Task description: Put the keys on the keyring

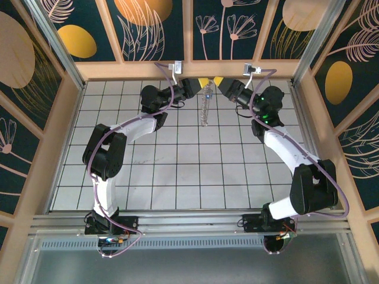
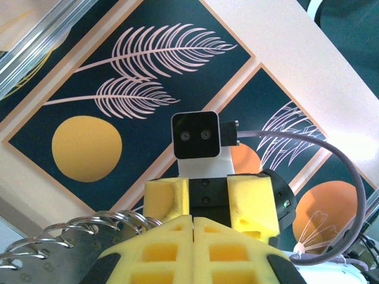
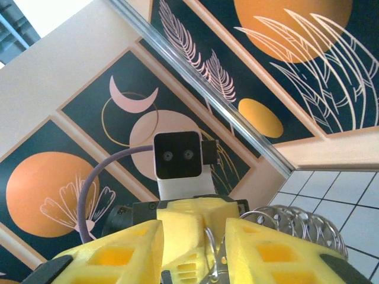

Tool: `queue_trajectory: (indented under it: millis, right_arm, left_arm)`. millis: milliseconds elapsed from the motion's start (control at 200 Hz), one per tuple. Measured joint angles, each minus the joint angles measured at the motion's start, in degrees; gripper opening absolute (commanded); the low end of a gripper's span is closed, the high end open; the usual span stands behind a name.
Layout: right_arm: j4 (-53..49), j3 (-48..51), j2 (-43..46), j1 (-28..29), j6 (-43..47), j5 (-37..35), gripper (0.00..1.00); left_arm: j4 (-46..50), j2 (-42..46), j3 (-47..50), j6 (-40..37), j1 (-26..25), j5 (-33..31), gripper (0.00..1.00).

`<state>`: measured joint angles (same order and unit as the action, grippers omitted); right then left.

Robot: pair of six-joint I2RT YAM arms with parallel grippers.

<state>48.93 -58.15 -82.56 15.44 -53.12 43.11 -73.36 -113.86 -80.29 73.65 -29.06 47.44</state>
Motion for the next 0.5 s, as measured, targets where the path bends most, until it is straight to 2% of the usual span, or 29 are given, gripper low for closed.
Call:
queue_trajectory:
  millis: [500]
  right_arm:
    - [0.2,0.0,0.0,1.2,0.0,0.0,0.33]
  left_arm:
    - [-0.1,0.0,0.0,0.2,0.0,-0.1,0.0]
